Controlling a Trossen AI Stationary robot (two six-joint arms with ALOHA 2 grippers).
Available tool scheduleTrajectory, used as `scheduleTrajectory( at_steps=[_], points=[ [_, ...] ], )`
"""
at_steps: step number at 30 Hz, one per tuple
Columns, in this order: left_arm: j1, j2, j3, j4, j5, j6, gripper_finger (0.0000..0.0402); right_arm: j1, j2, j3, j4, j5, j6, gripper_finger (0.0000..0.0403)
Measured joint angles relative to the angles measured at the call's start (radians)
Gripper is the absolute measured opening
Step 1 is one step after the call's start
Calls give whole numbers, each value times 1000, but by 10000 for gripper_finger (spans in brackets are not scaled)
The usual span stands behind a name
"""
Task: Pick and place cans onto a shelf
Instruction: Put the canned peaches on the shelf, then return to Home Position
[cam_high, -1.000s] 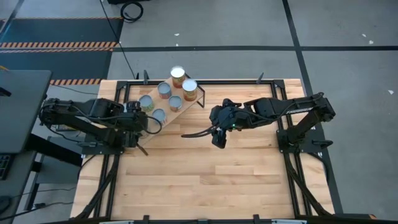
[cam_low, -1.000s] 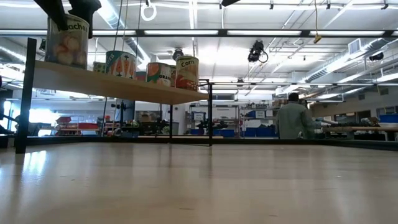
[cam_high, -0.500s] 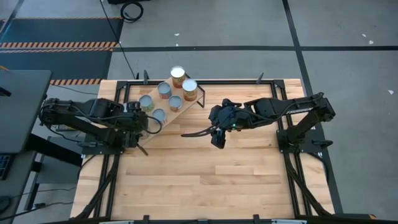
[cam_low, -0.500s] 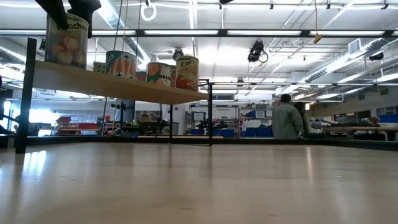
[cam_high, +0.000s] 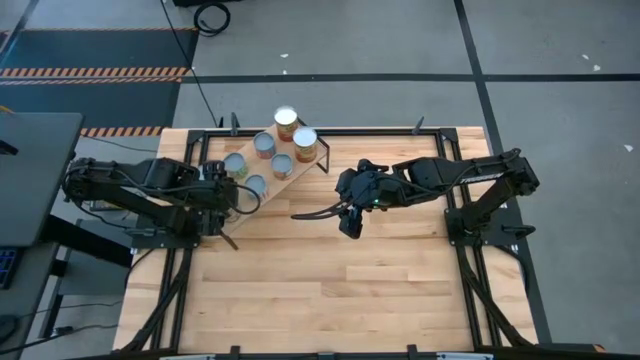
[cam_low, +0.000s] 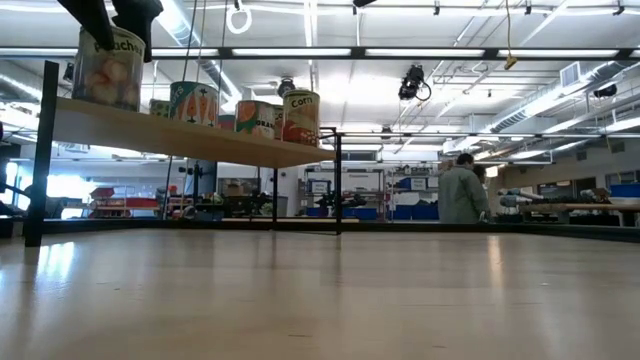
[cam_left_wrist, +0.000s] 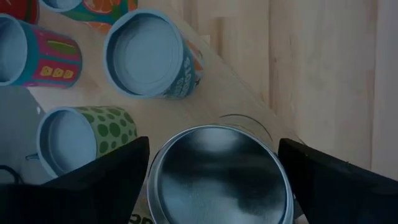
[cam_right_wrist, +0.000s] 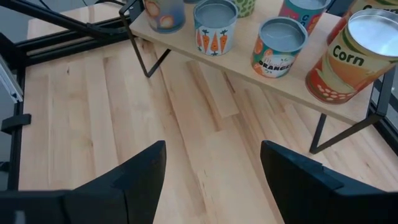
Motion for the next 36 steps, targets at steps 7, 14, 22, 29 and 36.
scheduleTrajectory(
  at_steps=[7,14,22,29,36],
  points=[
    [0,0,0,2,12,-5,364,0,0,0,0,-20,-1,268],
    [0,0,0,25,6,-4,364,0,0,0,0,-25,-3,268],
    [0,0,27,32,5,-38,364,0,-2,0,13,-70,-24,268],
    [0,0,233,152,3,-93,364,-3,-70,0,148,-71,-156,268],
    [0,-33,375,402,-42,-190,326,-34,-236,-5,286,-72,-347,248]
  ],
)
